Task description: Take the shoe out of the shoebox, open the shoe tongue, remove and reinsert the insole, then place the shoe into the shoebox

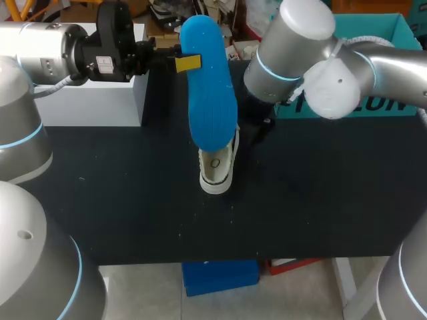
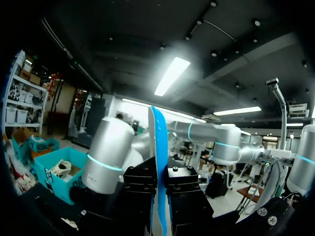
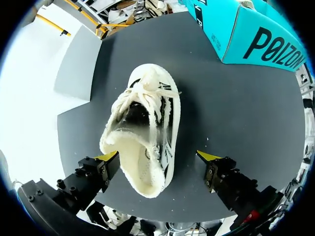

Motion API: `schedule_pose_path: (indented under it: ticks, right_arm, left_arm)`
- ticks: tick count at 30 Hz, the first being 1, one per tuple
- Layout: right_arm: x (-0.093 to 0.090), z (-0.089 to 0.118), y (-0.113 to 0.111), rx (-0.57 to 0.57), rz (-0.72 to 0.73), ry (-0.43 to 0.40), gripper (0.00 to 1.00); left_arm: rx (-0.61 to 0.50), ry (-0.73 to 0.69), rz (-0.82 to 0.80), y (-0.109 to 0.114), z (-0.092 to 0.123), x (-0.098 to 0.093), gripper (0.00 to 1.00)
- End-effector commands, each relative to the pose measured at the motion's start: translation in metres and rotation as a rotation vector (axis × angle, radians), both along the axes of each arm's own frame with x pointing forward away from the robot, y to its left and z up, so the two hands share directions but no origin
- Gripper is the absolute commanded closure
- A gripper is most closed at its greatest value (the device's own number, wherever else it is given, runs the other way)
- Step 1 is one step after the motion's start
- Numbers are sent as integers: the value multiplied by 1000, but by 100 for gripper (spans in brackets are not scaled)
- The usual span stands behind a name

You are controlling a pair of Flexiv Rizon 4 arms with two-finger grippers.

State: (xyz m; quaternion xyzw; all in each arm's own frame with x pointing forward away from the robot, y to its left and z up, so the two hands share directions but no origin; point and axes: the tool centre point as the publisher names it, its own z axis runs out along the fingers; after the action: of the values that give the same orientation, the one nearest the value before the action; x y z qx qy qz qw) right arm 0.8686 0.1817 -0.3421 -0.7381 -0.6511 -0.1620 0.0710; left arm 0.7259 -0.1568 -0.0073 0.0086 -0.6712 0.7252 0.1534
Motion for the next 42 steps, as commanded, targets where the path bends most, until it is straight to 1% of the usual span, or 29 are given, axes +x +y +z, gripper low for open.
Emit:
schedule_pose_path:
  ticks: [1, 2, 4, 7, 10, 11, 26, 27, 28, 30, 31, 32, 34, 36, 40, 42]
  right_arm:
    - [-12, 11, -13, 141, 14, -25, 0]
    - [-12, 13, -13, 157, 15, -27, 0]
    - [-13, 19, -13, 225, 21, -25, 0]
    - [-16, 28, -12, 341, 38, 4, 0]
    - [-16, 39, -11, 421, 69, 7, 0]
    - [-16, 43, -11, 422, 71, 6, 0]
    - [-16, 43, -11, 422, 71, 6, 0]
    - [-20, 42, -15, 500, 46, -1, 0]
    - [-23, 43, -16, 614, 19, -21, 0]
    - [-22, 43, -21, 691, 15, -50, 0]
    - [-22, 43, -21, 764, 5, -58, 0]
    - [-22, 44, -22, 793, -5, -71, 0]
    - [-21, 46, -24, 809, 5, -87, 0]
    - [-20, 48, -25, 867, -3, -106, 0]
    - [-19, 52, -26, 903, 7, -127, 0]
    - [-18, 54, -26, 904, 11, -129, 0]
  left_arm:
    - [0, -1, 3, -1, -1, -1, 100]
    - [0, -1, 3, -1, -1, -1, 100]
    - [0, -1, 3, -1, -1, -1, 100]
    - [0, -1, 3, -1, -1, -1, 100]
    - [0, -1, 3, -1, -1, -1, 100]
    - [0, -1, 3, -1, -1, -1, 100]
    - [0, -1, 3, -1, -1, -1, 100]
    - [0, -1, 3, -1, -1, -1, 100]
    - [0, -1, 3, -1, -1, -1, 100]
    - [0, -1, 3, -1, -1, -1, 100]
    - [0, -1, 3, -1, -1, -1, 100]
    - [0, -1, 3, -1, -1, -1, 100]
    - [0, -1, 3, -1, -1, -1, 100]
    - [0, -1, 3, -1, -1, -1, 100]
    - [0, -1, 3, -1, -1, -1, 100]
    - [0, -1, 3, -1, -1, -1, 100]
